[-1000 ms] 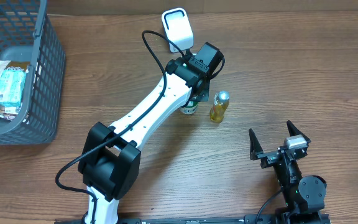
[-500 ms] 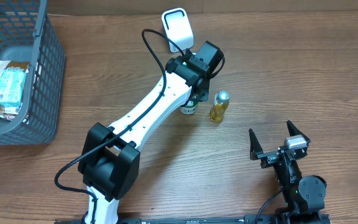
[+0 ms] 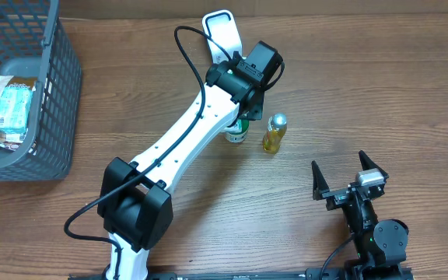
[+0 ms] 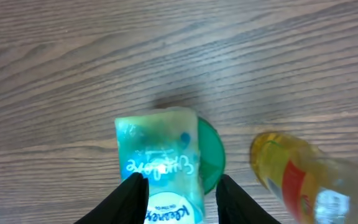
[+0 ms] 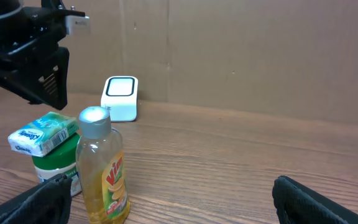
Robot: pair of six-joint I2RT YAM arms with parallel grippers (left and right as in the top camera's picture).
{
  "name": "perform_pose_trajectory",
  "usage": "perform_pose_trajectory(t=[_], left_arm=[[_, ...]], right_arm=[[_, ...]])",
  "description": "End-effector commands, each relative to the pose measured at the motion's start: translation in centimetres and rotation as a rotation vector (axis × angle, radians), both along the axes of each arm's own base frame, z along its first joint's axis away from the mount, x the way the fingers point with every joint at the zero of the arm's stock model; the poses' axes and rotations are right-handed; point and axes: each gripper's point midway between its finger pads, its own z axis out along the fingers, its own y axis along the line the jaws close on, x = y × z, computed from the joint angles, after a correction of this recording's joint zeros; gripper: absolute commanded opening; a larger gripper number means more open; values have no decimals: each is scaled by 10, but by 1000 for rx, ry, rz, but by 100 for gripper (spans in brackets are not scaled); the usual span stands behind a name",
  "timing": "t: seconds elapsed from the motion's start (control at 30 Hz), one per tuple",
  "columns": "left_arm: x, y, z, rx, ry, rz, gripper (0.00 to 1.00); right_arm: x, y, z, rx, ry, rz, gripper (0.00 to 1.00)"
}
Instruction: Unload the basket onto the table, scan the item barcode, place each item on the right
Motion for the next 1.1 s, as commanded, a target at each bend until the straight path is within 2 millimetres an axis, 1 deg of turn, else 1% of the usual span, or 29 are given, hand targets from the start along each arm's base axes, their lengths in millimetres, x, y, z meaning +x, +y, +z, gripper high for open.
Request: perform_pose_trajectory(t=[0.0,0.27,0.47,0.57,0.67,0.83,0.9,0.97,1.07], left_arm=[[-3,4,-13,53,11,-13,39],[-4,5,-22,56,15,-13,45],[-5,3,-27,64,25,-18,46],[-6,1,-37,88,36,-24,47],[-5,6,-46,141,33,-20,49],[-9,8,-59,174,65,-23,49],[-10,9,-61,180,73,-25,45],[-10,9,-61,180,73,-24,29],[-7,9,-57,182,60,-21,12]], right_arm=[[0,-2,-3,-1,-1,-8,100],[0,-2,-3,-1,-1,-8,100],[0,-2,-3,-1,-1,-8,100],[0,-2,-2,-1,-1,-8,100],[0,-2,-2,-1,-1,-8,100],[0,-2,-3,-1,-1,-8,100],[0,-2,-2,-1,-1,-8,100],[0,-2,-3,-1,-1,-8,100],[0,-2,-2,-1,-1,-8,100]])
